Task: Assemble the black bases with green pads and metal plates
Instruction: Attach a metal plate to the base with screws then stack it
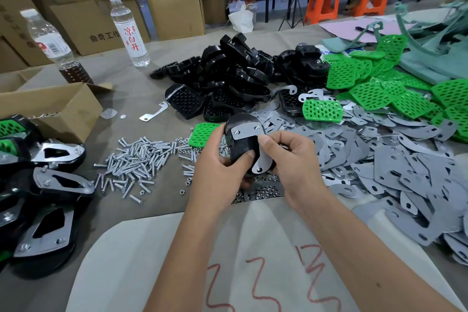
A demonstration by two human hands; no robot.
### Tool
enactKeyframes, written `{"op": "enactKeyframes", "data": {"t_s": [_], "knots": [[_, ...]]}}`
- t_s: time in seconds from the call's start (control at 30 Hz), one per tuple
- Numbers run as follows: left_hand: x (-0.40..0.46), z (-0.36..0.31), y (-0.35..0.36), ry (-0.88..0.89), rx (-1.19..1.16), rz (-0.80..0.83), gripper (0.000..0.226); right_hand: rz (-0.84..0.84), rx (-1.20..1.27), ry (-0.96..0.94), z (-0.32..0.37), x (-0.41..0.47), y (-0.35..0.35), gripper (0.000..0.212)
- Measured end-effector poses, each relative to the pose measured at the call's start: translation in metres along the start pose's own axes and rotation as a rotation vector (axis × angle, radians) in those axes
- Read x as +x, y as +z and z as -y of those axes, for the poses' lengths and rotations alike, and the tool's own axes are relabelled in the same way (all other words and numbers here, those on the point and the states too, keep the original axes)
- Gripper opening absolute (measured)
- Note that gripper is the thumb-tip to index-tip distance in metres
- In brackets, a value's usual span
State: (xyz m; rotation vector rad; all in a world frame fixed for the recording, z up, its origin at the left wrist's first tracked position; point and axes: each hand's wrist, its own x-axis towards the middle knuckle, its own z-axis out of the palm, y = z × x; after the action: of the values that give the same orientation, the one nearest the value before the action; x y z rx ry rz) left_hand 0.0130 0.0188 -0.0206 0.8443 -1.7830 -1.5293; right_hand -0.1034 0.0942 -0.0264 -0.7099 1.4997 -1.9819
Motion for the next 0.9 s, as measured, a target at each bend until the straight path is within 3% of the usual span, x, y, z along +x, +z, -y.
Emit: {"op": "enactKeyframes", "data": {"t_s": [0.53,0.73,0.9], "knots": [[-0.007,-0.001,0.012,0.102,0.026,-0.043,0.042,-0.087,-0.078,-0.012,-0.001,0.001,-0.002,0.033],[-0.009,-0.003,0.009,0.052,-0.059,0.006,0.038,-0.073,-0.092,-0.034,-0.002,0.001,-0.002,0.033],[-0.01,-0.008,0.0,0.027,-0.162,0.089,0.056,-0.024,-0.099,0.004,0.0,0.002,-0.003,0.033]]}}
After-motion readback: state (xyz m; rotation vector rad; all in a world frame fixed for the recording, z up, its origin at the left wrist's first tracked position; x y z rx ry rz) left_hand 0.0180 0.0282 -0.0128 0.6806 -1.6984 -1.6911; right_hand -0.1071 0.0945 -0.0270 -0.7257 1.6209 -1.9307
